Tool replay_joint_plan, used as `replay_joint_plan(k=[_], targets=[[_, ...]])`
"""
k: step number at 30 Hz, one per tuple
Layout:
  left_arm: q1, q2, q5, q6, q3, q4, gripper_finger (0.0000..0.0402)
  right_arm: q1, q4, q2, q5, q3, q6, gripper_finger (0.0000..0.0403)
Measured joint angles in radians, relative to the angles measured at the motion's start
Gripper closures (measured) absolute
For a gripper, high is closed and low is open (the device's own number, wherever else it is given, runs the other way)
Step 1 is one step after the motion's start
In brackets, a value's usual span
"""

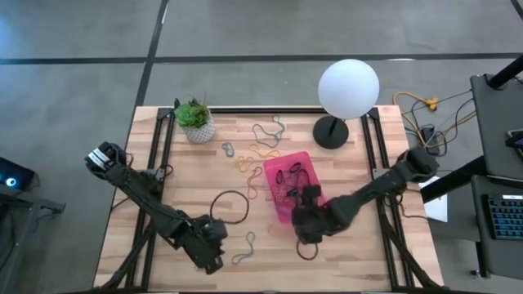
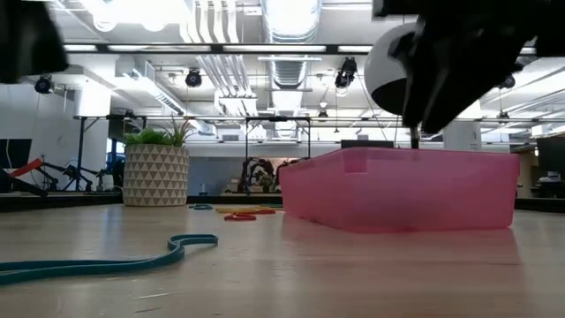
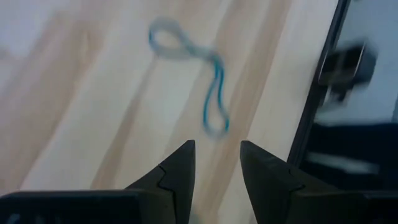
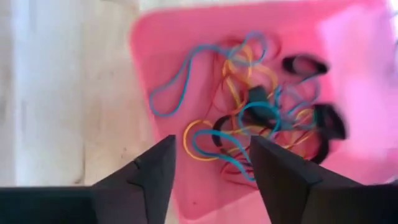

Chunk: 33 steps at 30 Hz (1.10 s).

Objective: Pick and place rubber bands into bin
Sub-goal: Put the blue rubber band into the pink bin

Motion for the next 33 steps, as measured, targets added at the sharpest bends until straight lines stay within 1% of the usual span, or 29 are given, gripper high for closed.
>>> replay_joint_plan(k=[4,6,8,12,15,18,25,30,33], targets=[[-0.052,0.003,0.079,0.008,-0.009,-0.071,0.0290,0.080,0.001,-0.040,0.093,0.000,0.013,0.0193],[-0.089,0.013,0.083,0.008,-0.018,-0.100,0.0290,0.110,0.001,-0.053,0.119,0.001,0.033,0.0188],[-0.119,0.030,0.094,-0.024,-0.032,-0.106,0.0290,0.133,0.002,-0.058,0.125,0.002,0.056,0.0185],[-0.148,0.080,0.151,-0.133,-0.046,-0.103,0.0290,0.164,0.002,-0.049,0.129,0.002,0.087,0.0178],[-0.148,0.123,0.183,-0.228,-0.048,-0.106,0.0290,0.172,0.004,-0.036,0.147,0.000,0.085,0.0172],[-0.134,0.161,0.194,-0.318,-0.051,-0.106,0.0290,0.169,0.005,-0.034,0.148,-0.010,0.085,0.0170],[-0.129,0.206,0.192,-0.375,-0.046,-0.042,0.0290,0.163,0.002,-0.034,0.147,-0.019,0.083,0.0172],[-0.129,0.241,0.195,-0.467,-0.043,-0.044,0.0290,0.163,0.002,-0.034,0.146,-0.019,0.084,0.0173],[-0.127,0.248,0.204,-0.472,-0.044,-0.039,0.0296,0.163,0.002,-0.034,0.146,-0.019,0.087,0.0175]])
